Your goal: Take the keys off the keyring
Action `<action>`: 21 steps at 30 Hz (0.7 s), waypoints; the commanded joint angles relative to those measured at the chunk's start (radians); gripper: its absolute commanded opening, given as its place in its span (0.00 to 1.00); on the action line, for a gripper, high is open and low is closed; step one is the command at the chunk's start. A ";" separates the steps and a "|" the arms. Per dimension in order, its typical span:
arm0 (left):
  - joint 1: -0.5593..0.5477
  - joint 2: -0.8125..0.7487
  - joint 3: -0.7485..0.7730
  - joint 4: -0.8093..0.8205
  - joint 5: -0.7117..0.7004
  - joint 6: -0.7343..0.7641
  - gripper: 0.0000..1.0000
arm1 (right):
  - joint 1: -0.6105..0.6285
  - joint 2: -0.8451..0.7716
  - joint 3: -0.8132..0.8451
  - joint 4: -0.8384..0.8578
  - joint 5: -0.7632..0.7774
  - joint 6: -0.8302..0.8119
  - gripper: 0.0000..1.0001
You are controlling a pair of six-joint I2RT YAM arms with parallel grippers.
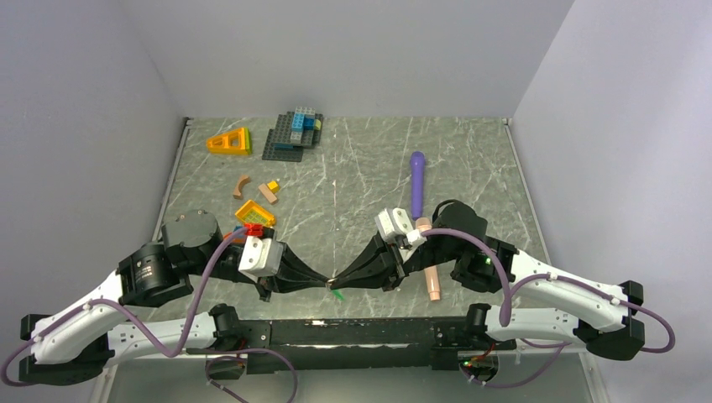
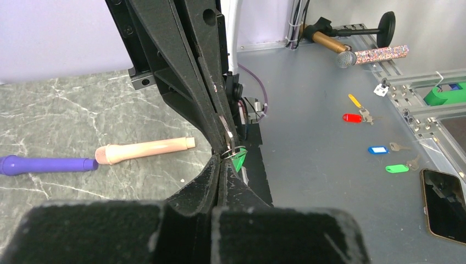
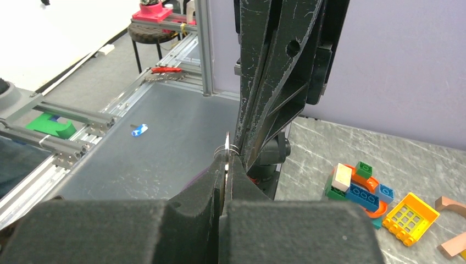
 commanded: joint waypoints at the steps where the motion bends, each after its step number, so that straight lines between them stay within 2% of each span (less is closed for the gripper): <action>1: -0.001 0.003 0.011 0.031 0.005 -0.003 0.00 | 0.000 -0.021 0.017 0.066 0.042 -0.008 0.00; 4: -0.001 -0.008 0.003 0.040 -0.010 -0.007 0.00 | 0.000 -0.025 0.011 0.065 0.054 -0.010 0.00; 9: -0.001 -0.027 -0.013 0.065 -0.123 -0.053 0.00 | 0.001 -0.044 -0.007 0.073 0.087 -0.012 0.00; 21: -0.001 -0.101 -0.126 0.260 -0.309 -0.296 0.00 | 0.001 -0.075 -0.045 0.111 0.181 -0.025 0.00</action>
